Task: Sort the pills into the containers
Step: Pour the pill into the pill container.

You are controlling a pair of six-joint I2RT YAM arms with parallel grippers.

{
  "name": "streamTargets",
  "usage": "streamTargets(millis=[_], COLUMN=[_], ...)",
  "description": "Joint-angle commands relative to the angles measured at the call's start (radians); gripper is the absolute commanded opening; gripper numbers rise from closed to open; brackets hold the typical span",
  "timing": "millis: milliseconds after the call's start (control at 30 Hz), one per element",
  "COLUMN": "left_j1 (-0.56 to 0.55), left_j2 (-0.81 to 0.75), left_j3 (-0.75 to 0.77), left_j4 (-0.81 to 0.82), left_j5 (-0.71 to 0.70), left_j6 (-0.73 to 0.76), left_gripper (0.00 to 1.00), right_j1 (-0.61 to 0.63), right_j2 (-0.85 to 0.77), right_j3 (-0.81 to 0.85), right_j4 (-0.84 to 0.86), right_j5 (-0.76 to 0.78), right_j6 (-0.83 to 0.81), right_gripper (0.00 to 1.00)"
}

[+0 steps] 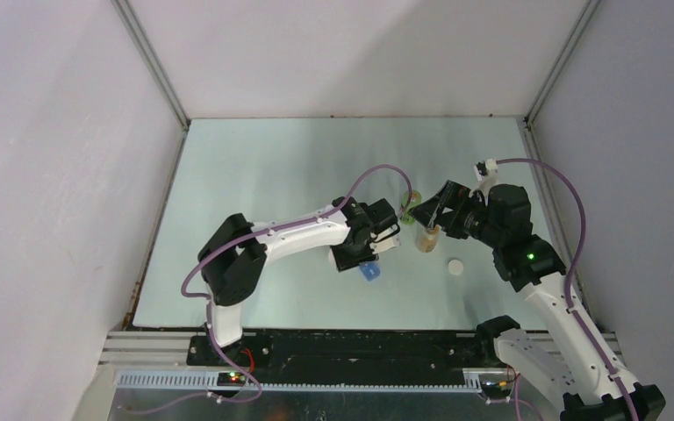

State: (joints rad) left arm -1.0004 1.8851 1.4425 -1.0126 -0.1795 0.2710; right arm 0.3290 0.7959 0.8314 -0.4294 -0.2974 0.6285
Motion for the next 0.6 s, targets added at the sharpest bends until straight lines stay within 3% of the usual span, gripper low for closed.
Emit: streamTargets(millis=[0, 567], left_j1=[-0.007, -0.008], left_j2=[0.000, -0.061], left_j3=[0.039, 0.027], left_j4=[-0.014, 0.008], left_j5=[-0.019, -0.032], left_j6=[0.016, 0.022], left_gripper=[0.00, 0.00], right_j1=[-0.007, -0.012], right_j2=[-0.007, -0.015], right_j3=[0.000, -0.011], right_j4=[0.023, 0.033], right_j5=[-0.009, -0.016], right_j6=[0.002, 0.008], right_gripper=[0.91, 0.91])
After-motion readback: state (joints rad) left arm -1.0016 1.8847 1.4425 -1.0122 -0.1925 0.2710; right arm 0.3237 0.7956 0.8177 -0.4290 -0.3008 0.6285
